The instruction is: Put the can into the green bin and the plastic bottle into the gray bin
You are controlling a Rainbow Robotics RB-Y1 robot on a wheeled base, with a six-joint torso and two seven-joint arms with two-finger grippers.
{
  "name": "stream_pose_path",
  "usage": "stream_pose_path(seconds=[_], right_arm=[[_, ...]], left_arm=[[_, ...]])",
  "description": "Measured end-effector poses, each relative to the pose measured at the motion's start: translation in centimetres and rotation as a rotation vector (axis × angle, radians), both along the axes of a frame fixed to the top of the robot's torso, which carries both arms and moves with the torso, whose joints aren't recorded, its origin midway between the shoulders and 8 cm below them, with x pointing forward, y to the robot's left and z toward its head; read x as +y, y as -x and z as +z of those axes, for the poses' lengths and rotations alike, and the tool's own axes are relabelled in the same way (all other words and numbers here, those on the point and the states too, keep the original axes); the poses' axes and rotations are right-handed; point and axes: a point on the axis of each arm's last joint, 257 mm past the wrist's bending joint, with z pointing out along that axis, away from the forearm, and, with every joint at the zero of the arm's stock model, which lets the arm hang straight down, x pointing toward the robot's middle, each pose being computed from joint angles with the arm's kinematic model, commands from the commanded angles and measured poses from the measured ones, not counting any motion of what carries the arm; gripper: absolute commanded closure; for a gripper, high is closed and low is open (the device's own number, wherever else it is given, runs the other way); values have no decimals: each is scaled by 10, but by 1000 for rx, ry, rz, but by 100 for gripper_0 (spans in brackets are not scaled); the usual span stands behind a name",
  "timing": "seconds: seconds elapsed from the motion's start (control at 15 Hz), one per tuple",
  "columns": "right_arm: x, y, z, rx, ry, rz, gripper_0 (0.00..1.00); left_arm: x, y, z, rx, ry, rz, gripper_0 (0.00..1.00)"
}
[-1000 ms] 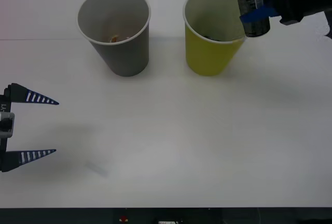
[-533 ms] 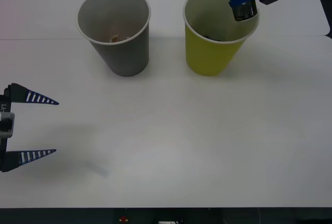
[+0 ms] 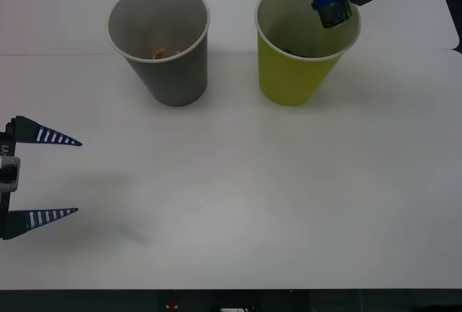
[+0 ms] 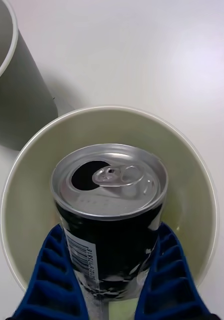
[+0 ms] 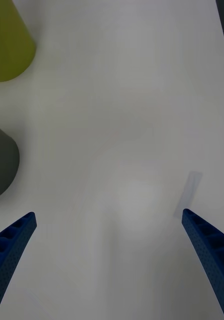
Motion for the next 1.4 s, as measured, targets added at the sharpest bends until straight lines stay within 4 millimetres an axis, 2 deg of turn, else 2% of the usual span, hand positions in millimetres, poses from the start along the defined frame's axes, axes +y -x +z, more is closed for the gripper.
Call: stream_pose_path(seconds=[0.27,0.53,0.87,1.4], right_arm=[[4,4,0,5,-4,23,0],[1,19,4,23,11,70,0],[-7,49,12,-9,-20,129,0],[-38,115,-10,-106,-11,274,0]], left_arm=[[0,0,0,0,0,0,0],[0,0,0,0,0,0,0],[0,0,0,0,0,0,0],[0,0,0,0,0,0,0]])
